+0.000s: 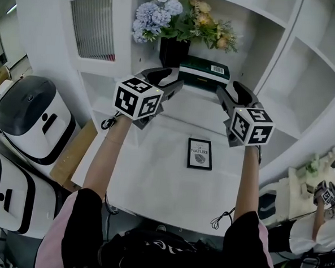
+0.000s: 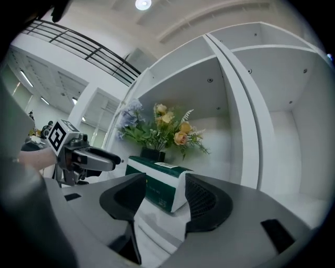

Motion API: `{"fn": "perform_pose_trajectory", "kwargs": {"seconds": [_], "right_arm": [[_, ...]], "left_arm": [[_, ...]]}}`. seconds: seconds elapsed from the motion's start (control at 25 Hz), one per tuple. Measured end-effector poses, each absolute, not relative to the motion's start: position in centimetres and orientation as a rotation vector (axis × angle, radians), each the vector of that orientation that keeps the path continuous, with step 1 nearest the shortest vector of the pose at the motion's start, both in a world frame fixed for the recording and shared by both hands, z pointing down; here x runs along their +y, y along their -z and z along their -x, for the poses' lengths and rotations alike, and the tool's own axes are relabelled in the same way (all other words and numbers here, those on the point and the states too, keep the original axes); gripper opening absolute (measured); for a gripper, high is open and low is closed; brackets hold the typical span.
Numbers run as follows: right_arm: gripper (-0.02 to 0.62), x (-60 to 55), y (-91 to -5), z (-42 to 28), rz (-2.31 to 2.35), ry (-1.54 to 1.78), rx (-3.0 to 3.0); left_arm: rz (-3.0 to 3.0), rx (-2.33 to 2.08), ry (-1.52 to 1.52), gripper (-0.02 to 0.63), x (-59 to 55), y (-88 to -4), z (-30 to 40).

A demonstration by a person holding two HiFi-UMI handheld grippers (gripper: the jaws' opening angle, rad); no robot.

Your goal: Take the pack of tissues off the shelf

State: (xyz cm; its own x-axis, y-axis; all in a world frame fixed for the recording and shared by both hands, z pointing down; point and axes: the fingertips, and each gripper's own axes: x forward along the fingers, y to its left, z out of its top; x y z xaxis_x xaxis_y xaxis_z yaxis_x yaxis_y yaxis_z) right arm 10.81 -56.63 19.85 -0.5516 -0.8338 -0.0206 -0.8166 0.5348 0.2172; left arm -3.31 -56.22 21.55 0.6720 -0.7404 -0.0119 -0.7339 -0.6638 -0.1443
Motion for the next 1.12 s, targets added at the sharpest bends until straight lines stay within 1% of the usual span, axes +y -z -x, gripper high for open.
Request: {"fn": "perform_pose_trajectory", "kwargs": {"seconds": [0.36, 0.56, 0.8, 1.12], "right_arm": [[0.235, -59.3, -20.0, -10.4, -1.544, 0.093, -2.636], [0.233, -60.4, -20.2, -10.1, -1.548, 0.103, -2.564], [0.216, -60.3, -20.1, -10.1, -1.544, 0.19, -2.543], [0.21, -57.8, -20.4, -9.8, -1.54, 0.215, -2.584]], "left_arm": [[2.813, 1.324, 0.22, 0.207, -60.2, -21.0, 2.7], [2.86, 1.311, 0.203, 0.207, -61.3, -21.1, 2.2], [2.721, 1.279, 0.282, 0.193, -61.0, -21.2, 1.5], [2.624, 1.214, 0.245, 0.19, -58.4, -21.0, 1.6]]}}
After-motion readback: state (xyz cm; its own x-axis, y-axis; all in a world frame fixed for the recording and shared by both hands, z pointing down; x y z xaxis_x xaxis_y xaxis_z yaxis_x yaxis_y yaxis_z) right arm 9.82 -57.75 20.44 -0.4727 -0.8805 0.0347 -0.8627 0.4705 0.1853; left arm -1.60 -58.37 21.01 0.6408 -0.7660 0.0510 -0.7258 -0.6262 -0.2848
